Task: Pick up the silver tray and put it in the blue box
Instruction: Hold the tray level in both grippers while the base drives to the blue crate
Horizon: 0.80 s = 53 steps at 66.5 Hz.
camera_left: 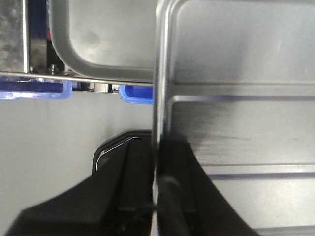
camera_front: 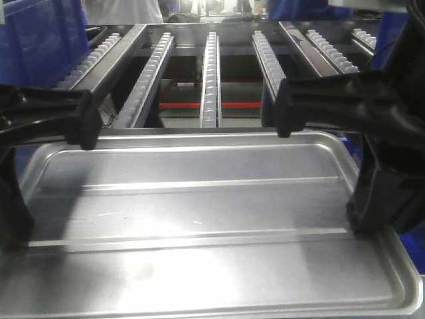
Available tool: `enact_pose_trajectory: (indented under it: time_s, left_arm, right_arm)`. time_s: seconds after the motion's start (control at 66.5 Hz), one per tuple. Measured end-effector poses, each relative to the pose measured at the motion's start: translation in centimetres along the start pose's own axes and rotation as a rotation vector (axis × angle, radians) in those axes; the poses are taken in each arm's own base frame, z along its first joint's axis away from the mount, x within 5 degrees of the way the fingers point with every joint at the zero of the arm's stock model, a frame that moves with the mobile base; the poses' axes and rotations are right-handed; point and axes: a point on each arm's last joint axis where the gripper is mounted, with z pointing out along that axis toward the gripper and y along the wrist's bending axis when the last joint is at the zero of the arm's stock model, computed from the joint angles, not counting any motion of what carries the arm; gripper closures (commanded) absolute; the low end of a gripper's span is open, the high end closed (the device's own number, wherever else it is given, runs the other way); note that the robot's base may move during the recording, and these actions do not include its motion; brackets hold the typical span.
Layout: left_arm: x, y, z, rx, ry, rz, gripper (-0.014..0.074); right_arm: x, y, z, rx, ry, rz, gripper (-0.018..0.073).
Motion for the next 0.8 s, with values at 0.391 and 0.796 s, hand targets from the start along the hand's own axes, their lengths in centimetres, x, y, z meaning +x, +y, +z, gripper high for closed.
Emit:
enact_pose_trajectory:
  time_s: [0.391, 0.796]
  left_arm:
    - [-0.47, 0.14, -0.01, -0.007, -0.027, 0.007, 0.0611]
    - [-0.7, 0.31, 0.04, -0.01, -0.029, -0.007, 0.0611]
  right_arm:
    - [0.17, -0.08, 0.23, -0.005, 0.002, 0.003, 0.0506]
    - [0.14, 0.01, 0.22, -0.015, -0.002, 0.003, 0.0506]
